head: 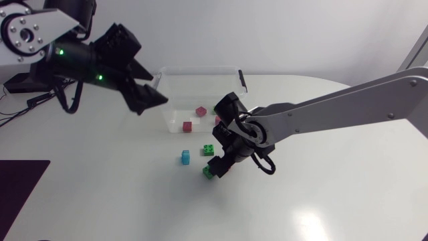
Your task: Place the duplo bricks in the container
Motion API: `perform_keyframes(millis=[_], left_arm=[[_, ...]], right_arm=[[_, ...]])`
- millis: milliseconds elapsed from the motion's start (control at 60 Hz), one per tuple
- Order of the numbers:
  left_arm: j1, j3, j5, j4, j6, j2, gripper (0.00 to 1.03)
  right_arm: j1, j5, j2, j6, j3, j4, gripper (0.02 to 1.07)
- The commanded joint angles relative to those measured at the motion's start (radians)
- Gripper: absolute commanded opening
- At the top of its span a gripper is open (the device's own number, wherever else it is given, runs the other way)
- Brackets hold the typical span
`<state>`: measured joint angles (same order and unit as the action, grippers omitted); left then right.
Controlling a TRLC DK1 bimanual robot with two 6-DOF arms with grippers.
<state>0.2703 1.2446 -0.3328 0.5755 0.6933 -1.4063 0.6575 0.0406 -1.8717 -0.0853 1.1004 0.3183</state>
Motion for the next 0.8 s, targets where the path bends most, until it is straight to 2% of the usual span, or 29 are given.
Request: perform_keyframes(millis=[0, 100, 267, 350, 433, 517, 783], left_arm=[[-0.009, -0.102, -0.005, 0.032, 0.127, 0.070, 0.98], [-0.020, -0.168, -0.005, 0.060, 0.184, 0.096, 0.98], [-0.019, -0.217, -0.002, 0.064, 0.178, 0.044, 0.98], [0.012, -0.215, 0.014, 0.070, 0.140, -0.014, 0.98], [0.058, -0.201, 0.049, 0.078, 0.089, -0.083, 0.98], [0.087, -0.166, 0.077, 0.090, 0.032, -0.152, 0.98], [0.153, -0.031, 0.170, 0.110, -0.140, -0.353, 0.98]], right_arm=[[-0.006, 0.021, -0.041, 0.033, 0.026, 0.002, 0.92], [-0.006, 0.025, -0.055, 0.042, 0.035, 0.005, 0.87], [-0.006, 0.028, -0.076, 0.044, 0.044, 0.015, 0.83], [-0.004, 0.030, -0.078, 0.044, 0.046, 0.018, 0.70], [-0.009, 0.030, -0.083, 0.042, 0.049, 0.028, 0.49], [-0.018, 0.030, -0.087, 0.039, 0.044, 0.038, 0.33], [-0.058, 0.030, 0.008, 0.029, -0.022, 0.039, 0.31]])
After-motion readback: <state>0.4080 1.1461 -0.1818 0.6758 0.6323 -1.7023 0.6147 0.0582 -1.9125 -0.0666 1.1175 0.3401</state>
